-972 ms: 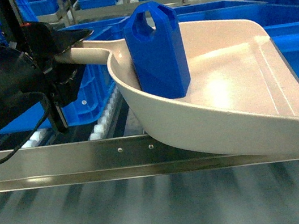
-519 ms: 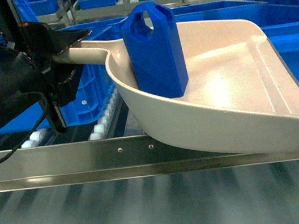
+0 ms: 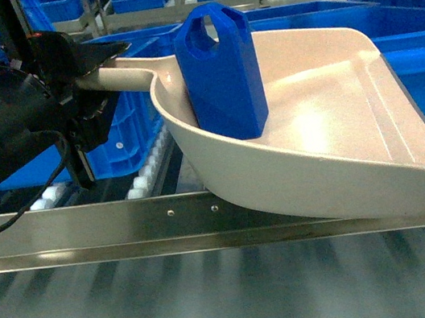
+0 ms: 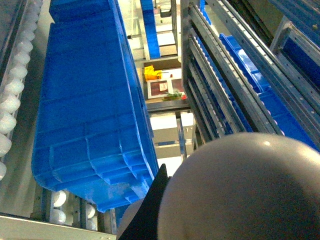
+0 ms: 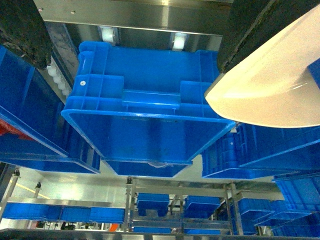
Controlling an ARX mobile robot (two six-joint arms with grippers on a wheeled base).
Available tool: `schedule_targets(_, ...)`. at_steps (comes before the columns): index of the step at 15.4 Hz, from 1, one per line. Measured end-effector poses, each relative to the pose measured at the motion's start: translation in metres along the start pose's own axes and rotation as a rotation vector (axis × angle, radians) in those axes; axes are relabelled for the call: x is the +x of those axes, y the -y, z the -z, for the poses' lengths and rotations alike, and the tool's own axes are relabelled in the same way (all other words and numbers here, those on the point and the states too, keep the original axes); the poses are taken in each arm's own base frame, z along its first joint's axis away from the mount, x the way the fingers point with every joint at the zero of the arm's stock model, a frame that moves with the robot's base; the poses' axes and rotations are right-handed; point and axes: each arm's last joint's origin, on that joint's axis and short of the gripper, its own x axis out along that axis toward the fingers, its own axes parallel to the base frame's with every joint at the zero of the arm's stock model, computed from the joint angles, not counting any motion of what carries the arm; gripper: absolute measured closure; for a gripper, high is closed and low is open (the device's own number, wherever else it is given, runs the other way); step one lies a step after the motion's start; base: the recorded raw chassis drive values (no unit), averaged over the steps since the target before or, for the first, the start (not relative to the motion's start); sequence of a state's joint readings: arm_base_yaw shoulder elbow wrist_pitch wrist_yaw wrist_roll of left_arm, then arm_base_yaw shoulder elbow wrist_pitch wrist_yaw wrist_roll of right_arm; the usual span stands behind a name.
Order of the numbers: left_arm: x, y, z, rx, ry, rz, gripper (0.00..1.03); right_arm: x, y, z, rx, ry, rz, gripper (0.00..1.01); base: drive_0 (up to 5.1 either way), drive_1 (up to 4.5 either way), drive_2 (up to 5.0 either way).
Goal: Place part in tray to right shelf
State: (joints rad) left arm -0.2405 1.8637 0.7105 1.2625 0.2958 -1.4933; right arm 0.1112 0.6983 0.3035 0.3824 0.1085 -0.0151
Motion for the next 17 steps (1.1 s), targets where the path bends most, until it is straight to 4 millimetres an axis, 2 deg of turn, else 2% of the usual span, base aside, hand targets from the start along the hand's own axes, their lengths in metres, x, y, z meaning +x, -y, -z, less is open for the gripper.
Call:
schedule_targets(14, 0.0001, -0.0007, 0.0001, 0.000, 0.007, -0.008, 0.89, 0.0000, 0.0000, 0.0000, 0.000, 0.000, 0.000, 0.03, 0.0, 0.00, 0.0)
schedule_targets(15, 0.0005, -0.0017, 0.0045, 0.047, 0.134, -0.111, 0.89, 0.0000, 0.0000, 0.0000, 0.000, 0.000, 0.000, 0.03, 0.0, 0.00, 0.0)
schedule_targets(17, -0.0006, 0.0024, 0.0024, 0.209, 0.265, -0.123, 0.89, 0.0000, 0.0000, 0.0000, 0.000, 0.000, 0.000, 0.03, 0.0, 0.00, 0.0)
